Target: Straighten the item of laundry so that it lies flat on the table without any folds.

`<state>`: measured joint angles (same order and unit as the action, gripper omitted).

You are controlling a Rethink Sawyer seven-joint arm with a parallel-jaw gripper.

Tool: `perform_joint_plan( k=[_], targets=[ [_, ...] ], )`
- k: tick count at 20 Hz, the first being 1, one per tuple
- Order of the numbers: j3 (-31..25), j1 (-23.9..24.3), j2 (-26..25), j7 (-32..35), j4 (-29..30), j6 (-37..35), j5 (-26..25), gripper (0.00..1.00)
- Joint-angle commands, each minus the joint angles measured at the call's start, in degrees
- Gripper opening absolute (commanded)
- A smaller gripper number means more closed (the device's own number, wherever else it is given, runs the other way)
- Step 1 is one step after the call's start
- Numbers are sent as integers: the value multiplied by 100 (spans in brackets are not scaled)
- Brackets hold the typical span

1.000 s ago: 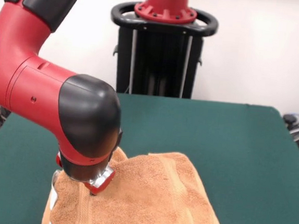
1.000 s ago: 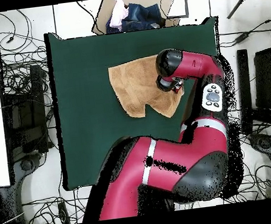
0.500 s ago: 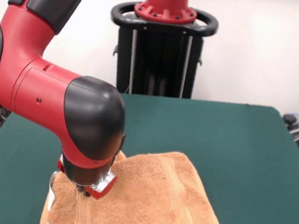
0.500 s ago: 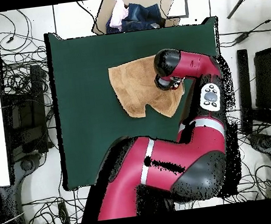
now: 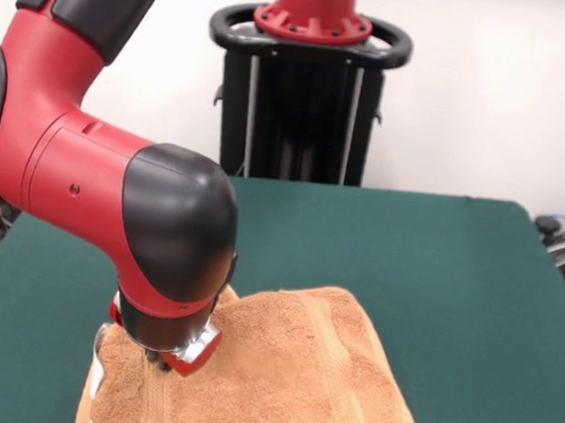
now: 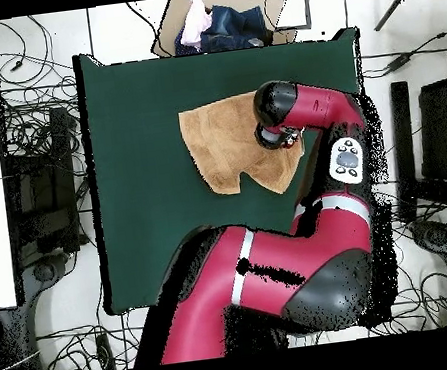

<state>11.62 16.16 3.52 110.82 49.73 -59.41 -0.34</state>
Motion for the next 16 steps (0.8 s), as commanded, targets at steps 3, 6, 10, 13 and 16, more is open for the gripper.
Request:
perform_joint_plan(
  k=[3,6,10,13,16],
  targets=[
    [-321,-309,108,1195,1079,425,152,0],
    [-291,-372,171,1159,1149,308,132,0],
    [-250,-428,318,1116,1445,350,90,0],
    [-223,-458,355,1095,1562,385,55,0],
    [-218,-466,345,1086,1575,407,38,0]
  ],
)
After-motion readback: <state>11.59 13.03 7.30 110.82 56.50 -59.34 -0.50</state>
